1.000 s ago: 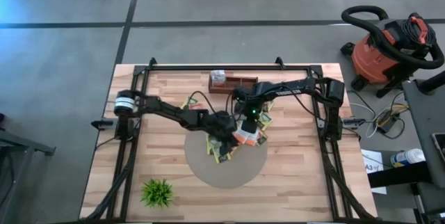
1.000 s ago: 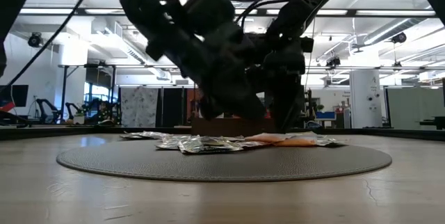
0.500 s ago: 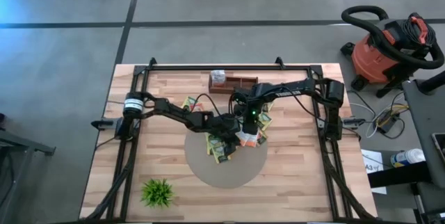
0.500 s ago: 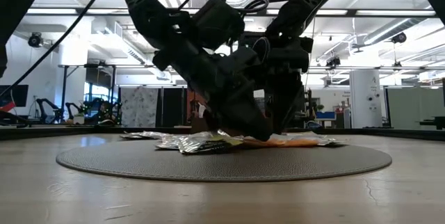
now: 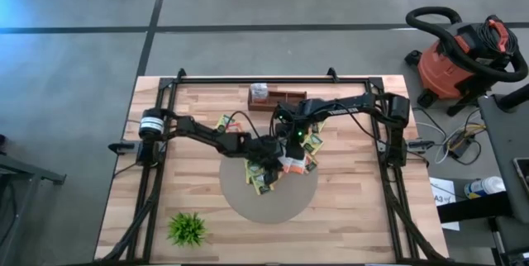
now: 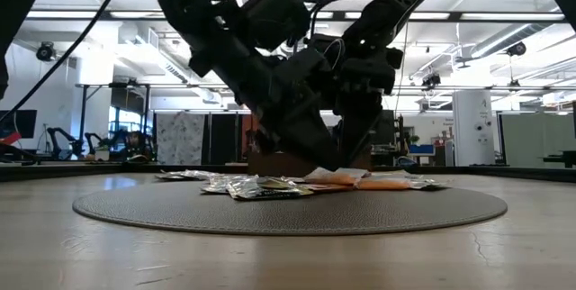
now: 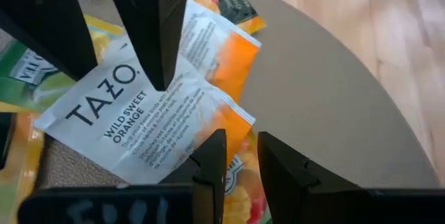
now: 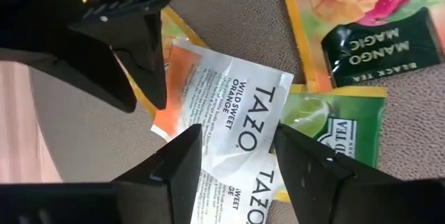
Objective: Pick & Place Tea
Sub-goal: Put the white tea bag into the left section of the wooden organizer
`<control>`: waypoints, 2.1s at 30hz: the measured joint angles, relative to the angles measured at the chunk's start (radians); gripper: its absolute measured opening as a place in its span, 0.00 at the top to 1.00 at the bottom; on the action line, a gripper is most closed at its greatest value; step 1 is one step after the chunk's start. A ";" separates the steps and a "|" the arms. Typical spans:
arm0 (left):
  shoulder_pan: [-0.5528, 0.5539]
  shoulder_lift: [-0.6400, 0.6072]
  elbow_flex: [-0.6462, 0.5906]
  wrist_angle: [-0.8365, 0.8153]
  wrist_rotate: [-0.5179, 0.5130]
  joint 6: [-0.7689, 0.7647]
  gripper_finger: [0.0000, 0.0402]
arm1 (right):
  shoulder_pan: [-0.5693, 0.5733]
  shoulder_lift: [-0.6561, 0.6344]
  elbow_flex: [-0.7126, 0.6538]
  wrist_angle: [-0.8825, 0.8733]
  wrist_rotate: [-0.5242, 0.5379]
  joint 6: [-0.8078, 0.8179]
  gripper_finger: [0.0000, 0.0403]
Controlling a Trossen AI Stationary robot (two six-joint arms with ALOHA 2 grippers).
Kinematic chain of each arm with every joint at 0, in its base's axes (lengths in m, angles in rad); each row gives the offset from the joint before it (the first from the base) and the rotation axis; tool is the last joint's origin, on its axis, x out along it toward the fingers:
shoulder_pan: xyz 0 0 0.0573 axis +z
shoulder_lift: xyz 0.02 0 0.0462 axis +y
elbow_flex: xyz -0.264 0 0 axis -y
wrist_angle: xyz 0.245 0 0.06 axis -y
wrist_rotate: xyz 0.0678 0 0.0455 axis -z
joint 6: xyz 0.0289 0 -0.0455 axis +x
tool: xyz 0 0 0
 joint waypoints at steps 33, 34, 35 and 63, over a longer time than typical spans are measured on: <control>-0.035 -0.018 -0.043 -0.012 -0.045 -0.072 0.81 | 0.011 0.000 -0.010 0.053 0.054 -0.012 0.56; -0.036 -0.008 -0.044 -0.004 -0.042 -0.074 0.81 | 0.012 0.001 -0.010 0.060 0.054 -0.012 0.56; -0.037 0.000 -0.043 0.006 -0.041 -0.077 0.81 | 0.013 0.005 -0.010 0.066 0.054 -0.009 0.56; -0.032 0.021 -0.048 0.059 -0.142 -0.020 0.81 | 0.013 0.037 0.065 -0.031 -0.032 0.058 0.74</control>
